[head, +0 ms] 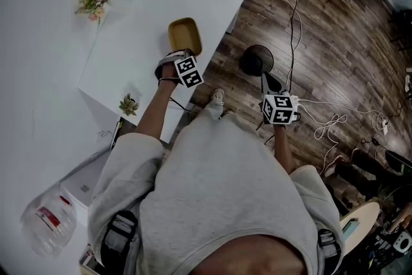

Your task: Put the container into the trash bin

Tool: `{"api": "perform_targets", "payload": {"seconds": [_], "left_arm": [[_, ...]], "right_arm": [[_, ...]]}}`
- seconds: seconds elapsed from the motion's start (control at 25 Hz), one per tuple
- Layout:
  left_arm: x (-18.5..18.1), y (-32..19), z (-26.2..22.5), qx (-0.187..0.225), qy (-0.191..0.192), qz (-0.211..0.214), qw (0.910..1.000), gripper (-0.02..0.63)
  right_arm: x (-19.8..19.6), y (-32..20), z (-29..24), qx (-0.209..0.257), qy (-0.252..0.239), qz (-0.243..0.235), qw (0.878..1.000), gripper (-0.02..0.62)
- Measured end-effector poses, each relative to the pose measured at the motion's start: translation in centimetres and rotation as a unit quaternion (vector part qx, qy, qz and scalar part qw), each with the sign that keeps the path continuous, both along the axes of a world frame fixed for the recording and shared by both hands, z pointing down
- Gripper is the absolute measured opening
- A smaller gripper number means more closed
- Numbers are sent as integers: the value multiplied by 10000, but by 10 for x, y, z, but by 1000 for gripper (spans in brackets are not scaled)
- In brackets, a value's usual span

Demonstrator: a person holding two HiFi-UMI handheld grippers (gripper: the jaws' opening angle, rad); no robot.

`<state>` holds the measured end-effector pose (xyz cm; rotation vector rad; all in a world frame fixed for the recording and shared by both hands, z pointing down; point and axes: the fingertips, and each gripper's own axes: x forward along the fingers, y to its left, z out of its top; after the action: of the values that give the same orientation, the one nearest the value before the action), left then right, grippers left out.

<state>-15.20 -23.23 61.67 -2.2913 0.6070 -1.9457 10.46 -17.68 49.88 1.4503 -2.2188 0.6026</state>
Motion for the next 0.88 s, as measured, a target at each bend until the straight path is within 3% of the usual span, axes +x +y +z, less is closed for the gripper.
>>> {"api": "perform_targets", "payload": {"seconds": [0.32,0.52,0.68,0.88], "left_arm": [[10,0,-13,152,332,-175,9992,21],[24,-3,-37,289,1036,-636,9922,21],[32,-6,-59,423,1621,-1048,9803,21],[40,-7,-88,415,2661,-1744,9471,21]], "right_arm": [[1,7,0,13,-3,61,10000,14],[2,11,-2,39,8,98,9999,15],[3,13,-3,63,14,125,9999,15],[1,16,-7,106,31,118,9999,14]]}}
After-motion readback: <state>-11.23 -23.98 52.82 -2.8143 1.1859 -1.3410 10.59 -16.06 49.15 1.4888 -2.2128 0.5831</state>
